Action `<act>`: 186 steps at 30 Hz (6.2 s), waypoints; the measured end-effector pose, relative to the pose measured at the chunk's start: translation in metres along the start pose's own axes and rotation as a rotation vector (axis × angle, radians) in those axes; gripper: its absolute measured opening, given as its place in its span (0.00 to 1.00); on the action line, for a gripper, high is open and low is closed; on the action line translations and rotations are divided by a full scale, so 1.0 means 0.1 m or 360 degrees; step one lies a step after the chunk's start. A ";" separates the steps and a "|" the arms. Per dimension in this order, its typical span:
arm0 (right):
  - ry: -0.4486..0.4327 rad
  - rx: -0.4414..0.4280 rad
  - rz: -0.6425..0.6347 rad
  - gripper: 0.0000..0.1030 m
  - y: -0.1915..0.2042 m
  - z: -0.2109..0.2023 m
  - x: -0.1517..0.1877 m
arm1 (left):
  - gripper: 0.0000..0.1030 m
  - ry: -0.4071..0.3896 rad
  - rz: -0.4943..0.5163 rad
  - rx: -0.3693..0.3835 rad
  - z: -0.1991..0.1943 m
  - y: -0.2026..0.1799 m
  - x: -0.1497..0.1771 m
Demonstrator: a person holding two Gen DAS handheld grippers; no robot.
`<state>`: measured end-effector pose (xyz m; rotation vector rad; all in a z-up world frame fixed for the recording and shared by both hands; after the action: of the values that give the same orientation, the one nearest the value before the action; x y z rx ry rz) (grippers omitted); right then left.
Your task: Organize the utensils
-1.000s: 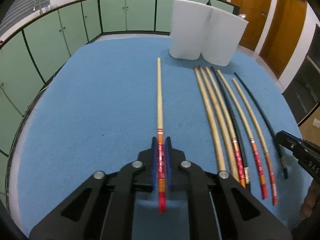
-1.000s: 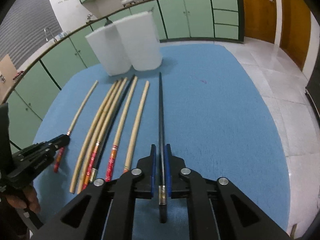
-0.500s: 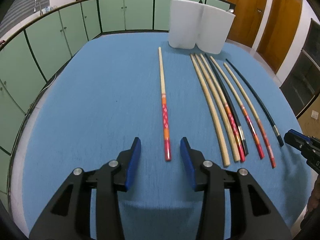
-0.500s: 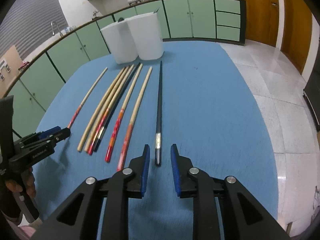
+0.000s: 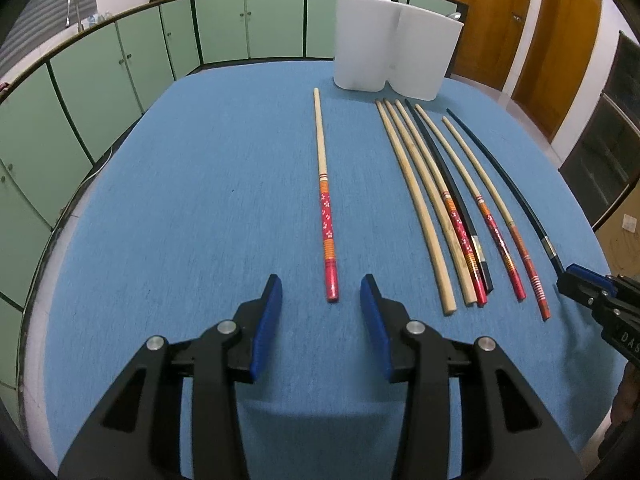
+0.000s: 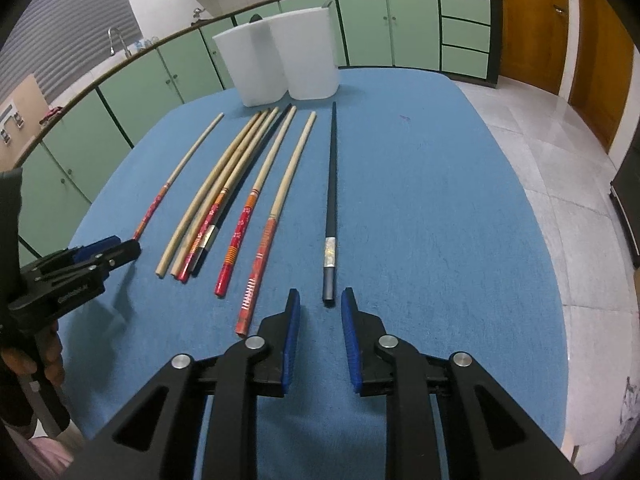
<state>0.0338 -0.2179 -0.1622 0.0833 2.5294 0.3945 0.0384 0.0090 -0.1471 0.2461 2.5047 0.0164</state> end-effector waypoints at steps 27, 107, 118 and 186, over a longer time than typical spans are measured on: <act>-0.0020 0.0021 -0.0001 0.20 -0.01 0.04 -0.02 | 0.28 -0.0016 -0.0034 0.0044 0.00 -0.01 0.03; -0.0774 -0.0269 -0.0273 0.06 1.03 -1.00 -3.40 | 0.05 -0.1110 0.0085 -0.0015 -1.13 -0.10 -3.38; -0.0591 -0.0289 -0.0187 0.06 0.78 -0.40 -3.13 | 0.07 -0.0840 0.0100 0.0037 -0.38 -0.02 -3.17; -0.0135 0.0005 -0.0089 0.07 0.42 0.09 0.04 | 0.28 -0.0066 0.0143 0.0141 0.12 -0.48 -0.14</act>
<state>0.0342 -0.1754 -0.1588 0.0302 2.4430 0.3571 0.0482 -0.0412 -0.1514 0.3916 2.4544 -0.0630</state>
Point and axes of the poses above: each gripper's, at about its wrist camera, not at the fingertips, and z roughly the way its jaws point, y to its left, x to its underside, the point moved 5 cm from there along z, roughly the way its jaws point, and after that the axes turned 10 degrees about z, right-handed, at the moved point
